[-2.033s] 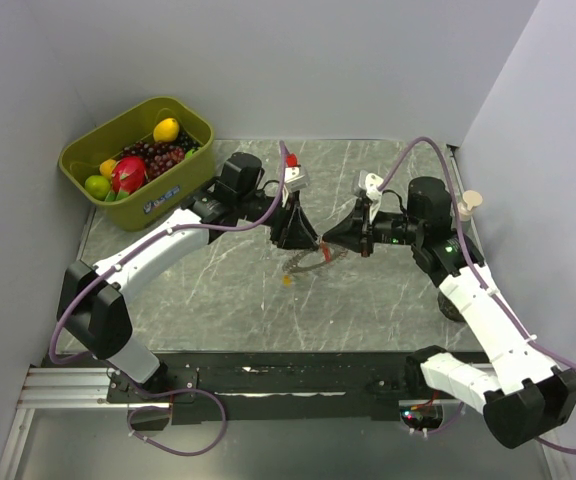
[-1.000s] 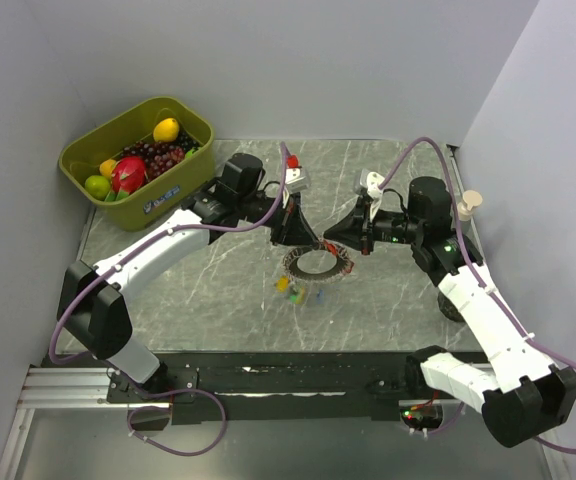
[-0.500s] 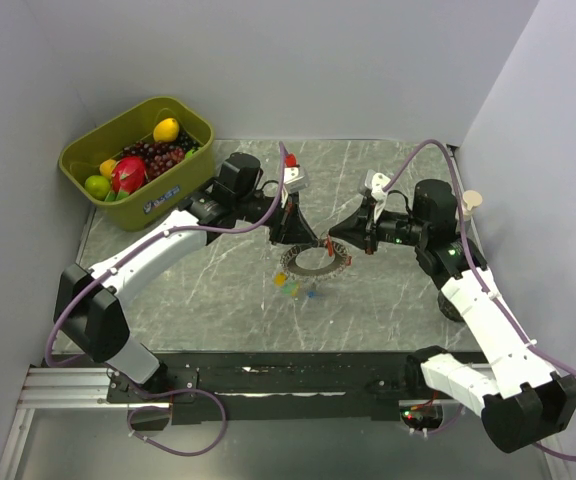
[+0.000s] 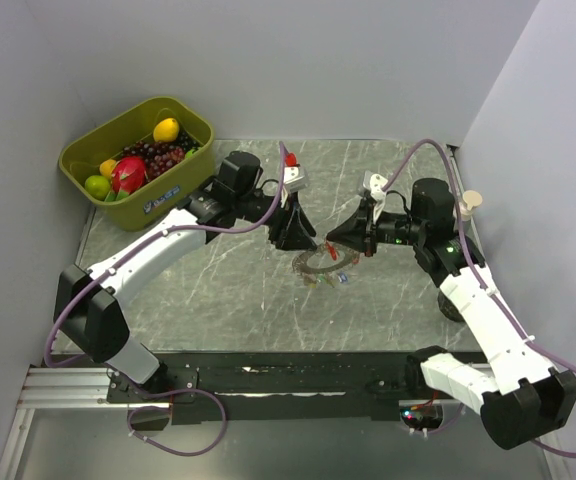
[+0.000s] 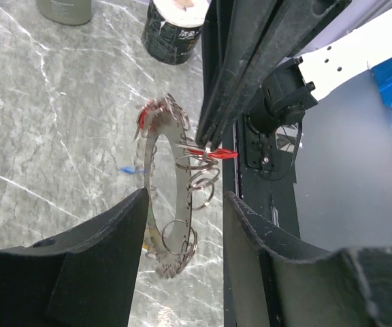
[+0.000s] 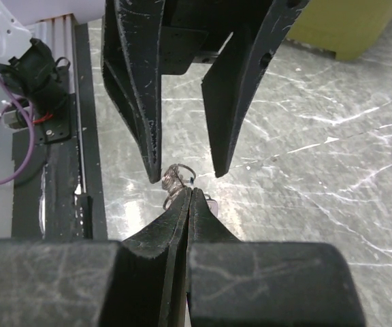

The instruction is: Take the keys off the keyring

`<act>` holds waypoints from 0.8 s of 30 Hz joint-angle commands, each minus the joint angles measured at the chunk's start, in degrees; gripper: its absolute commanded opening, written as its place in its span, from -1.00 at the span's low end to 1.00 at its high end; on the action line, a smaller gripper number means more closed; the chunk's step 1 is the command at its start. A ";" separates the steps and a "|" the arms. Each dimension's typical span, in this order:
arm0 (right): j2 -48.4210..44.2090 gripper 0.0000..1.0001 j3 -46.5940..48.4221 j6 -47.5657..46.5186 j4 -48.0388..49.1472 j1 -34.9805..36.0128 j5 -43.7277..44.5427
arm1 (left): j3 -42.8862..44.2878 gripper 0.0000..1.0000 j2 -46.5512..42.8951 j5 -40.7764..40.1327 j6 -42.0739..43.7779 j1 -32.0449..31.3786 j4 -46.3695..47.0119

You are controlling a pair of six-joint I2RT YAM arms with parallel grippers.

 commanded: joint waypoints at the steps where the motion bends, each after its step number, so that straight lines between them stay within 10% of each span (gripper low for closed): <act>1: -0.43 -1.00 3.66 -0.42 1.39 -0.43 -4.18 | 2.74 0.08 -2.68 0.70 1.79 -0.01 -0.28; 10: 0.27 -1.00 7.26 -2.62 -4.32 -0.43 -10.94 | 4.41 -0.07 -2.33 0.17 2.50 0.51 -0.89; 24: 3.35 -1.00 11.30 -6.48 -11.61 -0.51 -16.75 | 8.19 -0.24 -0.58 21.52 3.91 1.75 -5.03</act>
